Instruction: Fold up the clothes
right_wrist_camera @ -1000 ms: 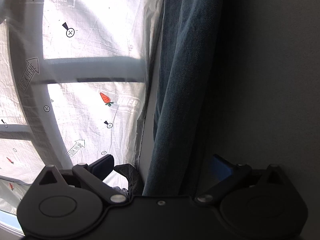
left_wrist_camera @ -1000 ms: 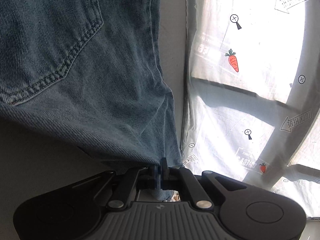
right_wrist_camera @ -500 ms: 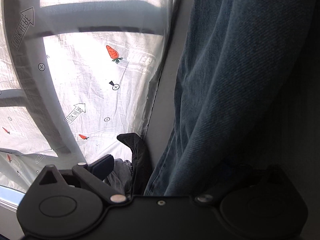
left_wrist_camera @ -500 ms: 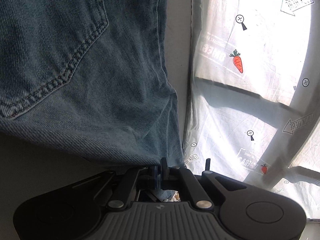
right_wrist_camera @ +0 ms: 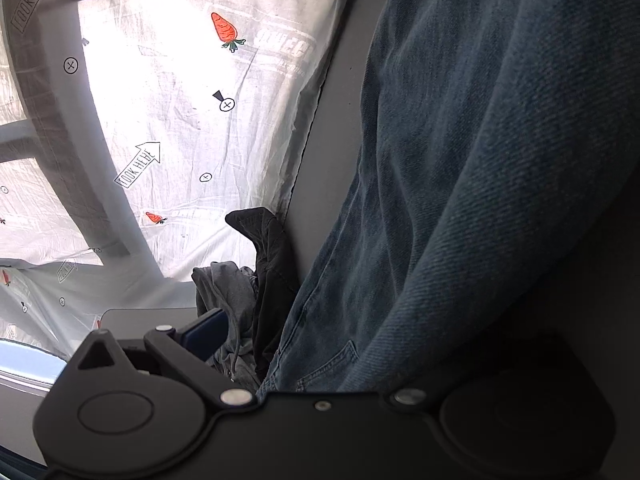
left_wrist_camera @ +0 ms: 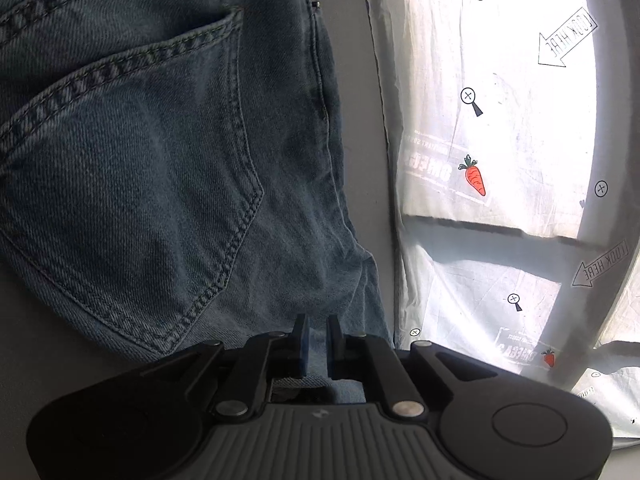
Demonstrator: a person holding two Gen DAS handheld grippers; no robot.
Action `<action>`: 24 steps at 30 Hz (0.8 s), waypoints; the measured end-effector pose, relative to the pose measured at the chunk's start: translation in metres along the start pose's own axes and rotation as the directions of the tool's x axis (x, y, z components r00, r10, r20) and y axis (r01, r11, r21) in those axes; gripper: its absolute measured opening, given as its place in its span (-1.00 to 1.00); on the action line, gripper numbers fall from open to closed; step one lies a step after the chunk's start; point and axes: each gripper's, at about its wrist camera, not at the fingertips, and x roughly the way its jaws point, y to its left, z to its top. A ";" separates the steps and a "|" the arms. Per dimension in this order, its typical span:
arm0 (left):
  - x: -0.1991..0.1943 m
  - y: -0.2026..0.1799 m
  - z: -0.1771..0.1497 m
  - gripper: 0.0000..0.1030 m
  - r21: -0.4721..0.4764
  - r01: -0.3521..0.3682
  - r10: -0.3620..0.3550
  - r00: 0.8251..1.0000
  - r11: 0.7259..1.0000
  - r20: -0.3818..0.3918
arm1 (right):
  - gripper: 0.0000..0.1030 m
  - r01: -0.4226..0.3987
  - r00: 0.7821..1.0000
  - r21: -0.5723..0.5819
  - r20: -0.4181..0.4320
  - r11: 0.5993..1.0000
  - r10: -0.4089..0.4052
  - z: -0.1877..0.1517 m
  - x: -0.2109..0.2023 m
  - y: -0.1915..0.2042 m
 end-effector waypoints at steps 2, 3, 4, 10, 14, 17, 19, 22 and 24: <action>-0.004 -0.001 0.002 -0.74 0.042 -0.026 0.026 1.000 0.999 0.010 | 1.00 -0.028 0.999 0.039 0.033 0.999 0.026 0.007 -0.004 0.002; -0.005 -0.002 0.002 -0.70 0.064 -0.043 0.042 0.999 0.997 0.012 | 1.00 -0.055 0.998 0.051 0.040 0.997 0.053 0.011 -0.005 0.005; -0.005 -0.005 0.003 -0.65 0.098 -0.073 0.071 0.997 0.993 0.016 | 1.00 -0.082 0.996 0.059 0.046 0.995 0.079 0.015 -0.007 0.007; -0.015 0.000 0.013 -0.62 0.164 -0.186 0.172 0.980 0.969 0.098 | 1.00 0.065 0.997 -0.103 -0.024 0.993 -0.068 0.015 0.004 0.018; -0.026 0.009 0.022 -0.61 0.155 -0.234 0.213 0.967 0.960 0.138 | 1.00 0.063 0.995 -0.150 -0.068 0.987 -0.074 -0.005 0.014 0.009; -0.037 0.022 0.026 -0.60 0.119 -0.198 0.180 0.973 0.973 0.147 | 0.98 0.039 0.983 -0.156 -0.172 0.987 -0.066 -0.015 0.020 0.009; -0.042 0.030 0.028 -0.60 0.078 -0.160 0.147 0.978 0.984 0.147 | 0.98 0.059 0.973 -0.190 -0.207 0.980 -0.099 -0.026 0.021 0.009; -0.045 0.034 0.028 -0.60 0.067 -0.140 0.129 0.980 0.988 0.152 | 0.89 0.079 0.965 -0.241 -0.225 0.967 -0.135 -0.042 0.018 0.009; -0.048 0.034 0.026 -0.60 0.080 -0.141 0.127 0.980 0.987 0.155 | 0.83 0.084 0.964 -0.224 -0.229 0.971 -0.137 -0.045 0.012 0.005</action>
